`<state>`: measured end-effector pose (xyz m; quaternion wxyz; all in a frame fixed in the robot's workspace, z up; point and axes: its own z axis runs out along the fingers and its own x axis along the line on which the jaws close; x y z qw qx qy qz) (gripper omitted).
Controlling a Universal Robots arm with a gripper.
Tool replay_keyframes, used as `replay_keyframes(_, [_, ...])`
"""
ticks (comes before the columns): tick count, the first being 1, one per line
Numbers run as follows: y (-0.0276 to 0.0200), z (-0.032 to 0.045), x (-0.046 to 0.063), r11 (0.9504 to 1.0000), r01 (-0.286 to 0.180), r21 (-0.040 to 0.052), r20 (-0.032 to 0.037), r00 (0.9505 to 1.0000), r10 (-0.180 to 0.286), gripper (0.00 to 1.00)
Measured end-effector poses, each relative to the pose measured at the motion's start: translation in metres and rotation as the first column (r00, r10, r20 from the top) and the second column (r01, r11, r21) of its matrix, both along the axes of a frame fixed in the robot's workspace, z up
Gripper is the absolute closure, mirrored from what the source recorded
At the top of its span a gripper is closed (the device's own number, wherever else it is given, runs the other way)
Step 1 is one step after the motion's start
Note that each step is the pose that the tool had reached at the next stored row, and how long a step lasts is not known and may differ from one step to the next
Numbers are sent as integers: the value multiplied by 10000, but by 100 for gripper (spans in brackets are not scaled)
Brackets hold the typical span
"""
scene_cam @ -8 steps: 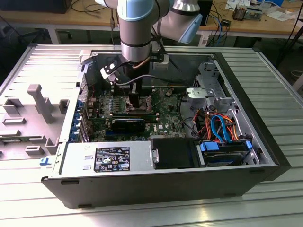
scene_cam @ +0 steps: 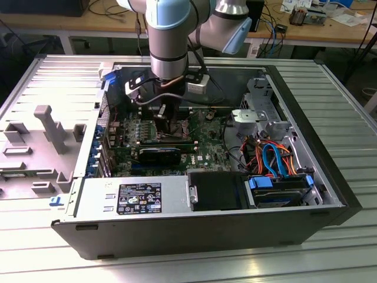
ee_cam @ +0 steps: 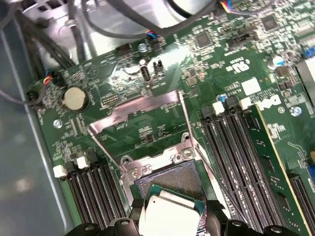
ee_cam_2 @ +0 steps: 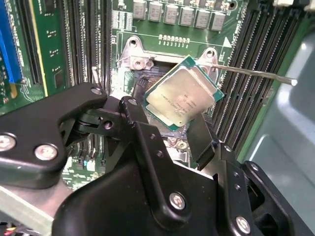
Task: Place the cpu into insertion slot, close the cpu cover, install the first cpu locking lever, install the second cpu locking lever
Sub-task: 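Place the cpu into insertion slot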
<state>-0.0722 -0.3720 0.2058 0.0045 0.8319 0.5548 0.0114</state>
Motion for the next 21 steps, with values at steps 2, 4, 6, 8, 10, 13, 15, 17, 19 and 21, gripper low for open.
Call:
replay_keyframes(2, [9,-2,-1,9999,131,2,2,9999,-131,39])
replay_keyframes(4, [18,-2,1,9999,159,0,0,9999,-159,39])
replay_keyframes(6, [37,-15,2,9996,299,0,-1,9996,-299,39])
replay_keyframes(8, [37,-20,2,9987,517,-2,-2,9987,-517,39])
replay_keyframes(10, [38,-28,2,9966,827,-1,-1,9966,-827,39])
replay_keyframes(13, [38,-36,1,9915,1302,-2,-2,9915,-1302,39])
replay_keyframes(15, [38,-38,1,9880,1547,-2,-1,9880,-1547,39])
replay_keyframes(17, [37,-38,1,9856,1688,-2,-1,9856,-1688,39])
replay_keyframes(19, [38,-39,2,9856,1690,-1,-1,9856,-1690,39])
replay_keyframes(21, [38,-39,1,9856,1692,-1,-1,9856,-1692,39])
